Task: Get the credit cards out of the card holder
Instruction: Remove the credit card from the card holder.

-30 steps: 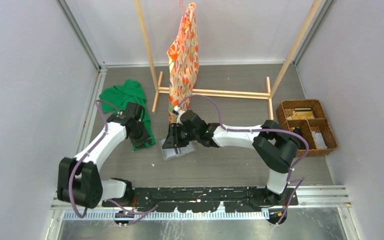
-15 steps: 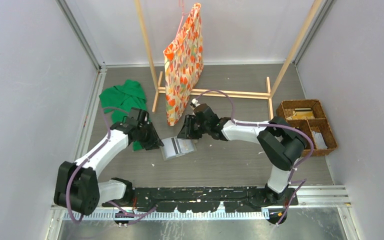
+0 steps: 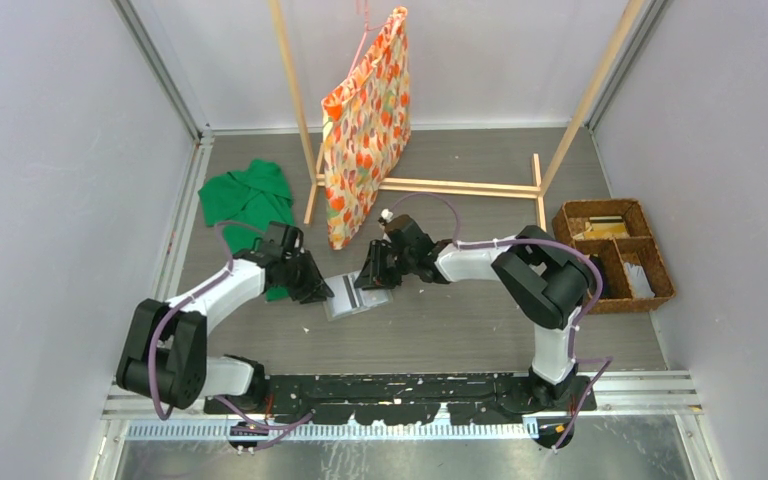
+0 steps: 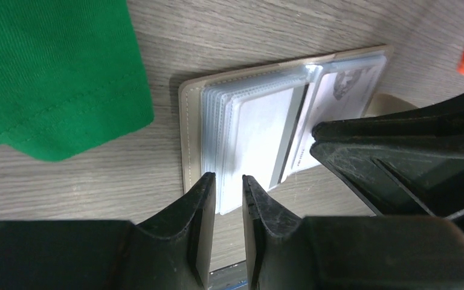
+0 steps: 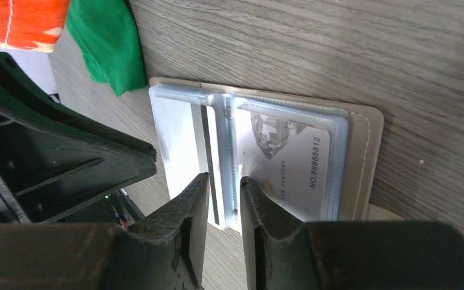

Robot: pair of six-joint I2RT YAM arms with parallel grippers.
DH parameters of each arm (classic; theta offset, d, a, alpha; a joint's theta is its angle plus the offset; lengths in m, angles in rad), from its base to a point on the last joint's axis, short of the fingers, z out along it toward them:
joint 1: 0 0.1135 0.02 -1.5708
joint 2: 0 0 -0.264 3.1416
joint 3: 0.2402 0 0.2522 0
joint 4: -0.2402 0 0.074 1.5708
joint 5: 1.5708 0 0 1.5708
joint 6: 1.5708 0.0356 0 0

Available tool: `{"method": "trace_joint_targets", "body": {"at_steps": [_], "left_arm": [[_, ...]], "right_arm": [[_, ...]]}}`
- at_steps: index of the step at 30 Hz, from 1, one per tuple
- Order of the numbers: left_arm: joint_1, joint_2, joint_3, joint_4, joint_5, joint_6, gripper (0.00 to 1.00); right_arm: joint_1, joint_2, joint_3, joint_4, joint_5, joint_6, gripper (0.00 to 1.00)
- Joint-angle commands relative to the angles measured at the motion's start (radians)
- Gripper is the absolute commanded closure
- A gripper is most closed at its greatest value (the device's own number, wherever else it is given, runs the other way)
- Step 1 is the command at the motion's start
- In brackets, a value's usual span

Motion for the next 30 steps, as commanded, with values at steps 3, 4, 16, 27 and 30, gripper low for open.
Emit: {"method": "trace_joint_targets", "body": {"at_steps": [3,4,16,27,30], "left_arm": [[-0.001,0.071,0.027,0.041,-0.021,0.015,0.76],[-0.001,0.079,0.027,0.034,-0.031,0.016,0.76],[-0.001,0.164,0.030,0.030,-0.034,0.023,0.77],[-0.001,0.193,0.031,0.023,-0.041,0.035,0.77],[-0.001,0.206,0.033,0.028,-0.042,0.035,0.77]], "right_arm": [[-0.002,0.024,-0.004,0.056,-0.030,0.024,0.69],[-0.001,0.029,-0.005,0.057,-0.031,0.023,0.69],[0.001,0.039,-0.041,0.122,-0.043,0.052,0.70],[-0.008,0.058,-0.102,0.271,-0.091,0.111,0.81],[-0.010,0.054,-0.130,0.318,-0.087,0.132,0.80]]}}
